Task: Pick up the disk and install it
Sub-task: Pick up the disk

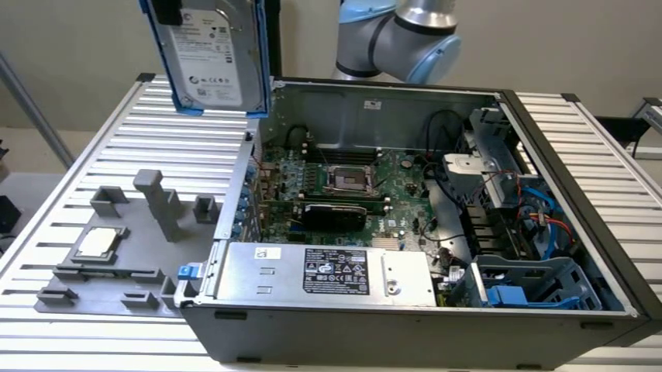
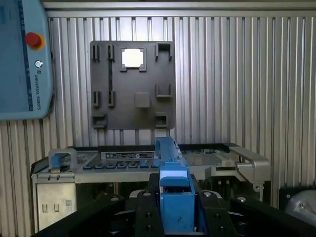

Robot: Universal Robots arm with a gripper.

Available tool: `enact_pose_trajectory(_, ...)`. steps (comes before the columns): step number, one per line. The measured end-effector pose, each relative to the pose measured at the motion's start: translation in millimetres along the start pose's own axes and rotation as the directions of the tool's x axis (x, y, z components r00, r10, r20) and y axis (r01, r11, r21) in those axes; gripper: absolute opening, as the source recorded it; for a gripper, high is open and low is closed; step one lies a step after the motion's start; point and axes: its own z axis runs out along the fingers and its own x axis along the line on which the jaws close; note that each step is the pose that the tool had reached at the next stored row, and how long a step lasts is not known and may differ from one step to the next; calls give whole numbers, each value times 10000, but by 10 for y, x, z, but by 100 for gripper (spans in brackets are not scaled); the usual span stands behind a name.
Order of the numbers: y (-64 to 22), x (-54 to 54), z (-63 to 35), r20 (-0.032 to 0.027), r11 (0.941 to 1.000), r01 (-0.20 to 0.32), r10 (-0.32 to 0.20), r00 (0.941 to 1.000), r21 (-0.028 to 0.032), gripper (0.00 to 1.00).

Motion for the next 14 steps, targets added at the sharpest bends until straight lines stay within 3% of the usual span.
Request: enact_pose_trajectory(14, -604, 271, -28, 62, 10000, 0, 0, 10000, -3, 33)
